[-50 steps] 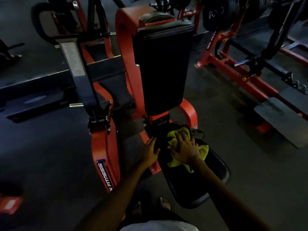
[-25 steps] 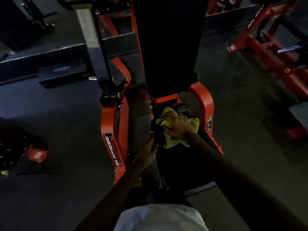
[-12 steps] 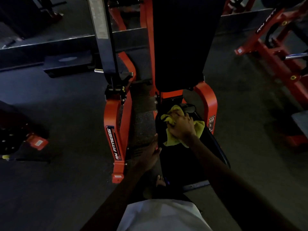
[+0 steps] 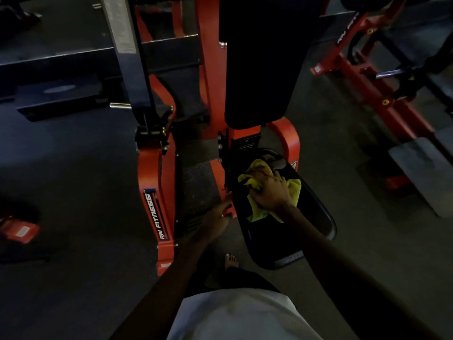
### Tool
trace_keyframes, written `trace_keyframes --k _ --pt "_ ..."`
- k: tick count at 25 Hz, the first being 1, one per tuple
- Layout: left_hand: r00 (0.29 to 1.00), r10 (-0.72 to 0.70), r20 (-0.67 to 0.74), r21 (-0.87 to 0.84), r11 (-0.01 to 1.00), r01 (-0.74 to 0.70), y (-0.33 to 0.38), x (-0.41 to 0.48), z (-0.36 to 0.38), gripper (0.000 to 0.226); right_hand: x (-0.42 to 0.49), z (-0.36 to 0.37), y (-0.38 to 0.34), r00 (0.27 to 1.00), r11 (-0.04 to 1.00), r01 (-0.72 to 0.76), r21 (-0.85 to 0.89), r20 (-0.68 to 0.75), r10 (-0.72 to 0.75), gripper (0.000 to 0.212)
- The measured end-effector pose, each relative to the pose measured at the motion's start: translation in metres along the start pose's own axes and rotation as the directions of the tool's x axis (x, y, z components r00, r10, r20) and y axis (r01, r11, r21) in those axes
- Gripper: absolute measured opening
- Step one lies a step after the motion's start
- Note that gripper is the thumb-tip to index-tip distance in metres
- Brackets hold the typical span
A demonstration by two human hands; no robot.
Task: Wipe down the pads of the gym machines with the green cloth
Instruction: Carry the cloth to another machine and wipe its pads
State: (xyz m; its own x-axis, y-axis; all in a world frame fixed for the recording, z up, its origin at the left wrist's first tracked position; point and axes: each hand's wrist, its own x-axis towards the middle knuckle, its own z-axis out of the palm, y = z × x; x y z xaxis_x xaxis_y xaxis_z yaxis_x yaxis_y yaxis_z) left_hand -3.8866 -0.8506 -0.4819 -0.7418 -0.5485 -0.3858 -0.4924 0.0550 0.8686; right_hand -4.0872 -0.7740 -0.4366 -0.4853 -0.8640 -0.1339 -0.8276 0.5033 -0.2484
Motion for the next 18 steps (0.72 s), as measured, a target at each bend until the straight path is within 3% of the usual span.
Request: trace_keyframes --k 4,7,10,14,18 --pt "0.999 0.005 0.051 -0.031 1.0 -0.003 -0.02 0.018 -0.011 0.059 0.034 0.003 -0.024 0.99 0.989 -0.143 -0.03 -0.008 0.143 0.049" --pt "0.995 0.019 0.099 -0.131 0.991 -0.006 -0.02 0.017 -0.02 0.053 0.049 0.003 -0.036 0.991 0.99 -0.104 -0.1 0.074 0.111 0.052" --pt "0.996 -0.016 0.091 -0.25 0.968 0.038 -0.011 0.029 -0.034 0.041 0.023 0.001 -0.039 0.99 0.993 -0.077 -0.087 0.108 0.086 0.05" --pt "0.99 -0.091 0.104 -0.457 0.88 0.129 -0.011 0.066 -0.051 0.034 -0.042 0.008 -0.055 0.992 0.99 -0.109 -0.091 0.049 0.114 0.052" --pt "0.984 -0.089 0.153 -0.403 0.904 0.145 -0.016 0.09 -0.065 0.038 -0.057 0.01 -0.069 0.989 0.981 -0.141 -0.136 0.03 0.146 0.057"
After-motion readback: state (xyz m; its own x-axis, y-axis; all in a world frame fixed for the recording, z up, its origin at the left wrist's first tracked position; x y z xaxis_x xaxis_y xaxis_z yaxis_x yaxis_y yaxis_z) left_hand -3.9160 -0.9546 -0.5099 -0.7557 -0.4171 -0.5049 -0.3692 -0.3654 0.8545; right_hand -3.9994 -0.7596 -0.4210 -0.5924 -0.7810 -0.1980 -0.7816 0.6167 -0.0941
